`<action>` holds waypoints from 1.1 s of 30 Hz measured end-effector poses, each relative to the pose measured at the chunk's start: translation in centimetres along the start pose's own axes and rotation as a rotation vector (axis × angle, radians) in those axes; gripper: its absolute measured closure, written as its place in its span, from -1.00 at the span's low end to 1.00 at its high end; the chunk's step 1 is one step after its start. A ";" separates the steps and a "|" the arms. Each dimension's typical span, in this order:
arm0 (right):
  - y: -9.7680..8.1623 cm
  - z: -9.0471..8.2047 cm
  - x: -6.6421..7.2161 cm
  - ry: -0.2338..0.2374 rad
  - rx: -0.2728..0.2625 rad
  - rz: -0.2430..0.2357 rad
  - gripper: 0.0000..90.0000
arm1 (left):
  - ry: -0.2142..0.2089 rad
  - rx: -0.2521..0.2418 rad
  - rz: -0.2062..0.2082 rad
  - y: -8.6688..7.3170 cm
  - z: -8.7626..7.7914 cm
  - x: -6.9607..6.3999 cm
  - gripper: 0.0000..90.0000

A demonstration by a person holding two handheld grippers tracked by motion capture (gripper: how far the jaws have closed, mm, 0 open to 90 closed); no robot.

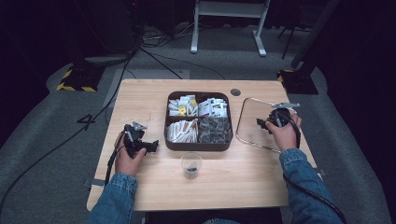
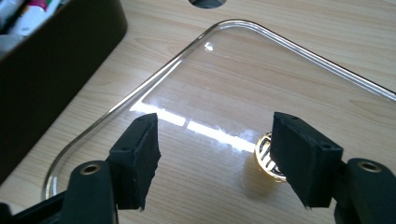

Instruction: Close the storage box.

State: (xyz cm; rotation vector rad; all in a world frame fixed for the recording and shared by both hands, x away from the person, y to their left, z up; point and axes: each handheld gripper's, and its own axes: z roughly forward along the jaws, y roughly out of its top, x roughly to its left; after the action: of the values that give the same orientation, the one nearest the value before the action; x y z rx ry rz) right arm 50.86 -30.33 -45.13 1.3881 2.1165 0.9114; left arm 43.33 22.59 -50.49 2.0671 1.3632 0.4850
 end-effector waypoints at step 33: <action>-2.3 2.9 -3.3 -0.068 0.046 0.076 0.30 | 0.000 0.000 -0.001 0.0 0.0 0.0 -0.99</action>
State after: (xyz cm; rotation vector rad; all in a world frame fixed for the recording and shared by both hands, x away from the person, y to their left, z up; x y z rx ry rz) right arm 52.66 -33.18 -48.80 1.5099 2.0580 0.8369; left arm 43.32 22.59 -50.49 2.0664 1.3637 0.4852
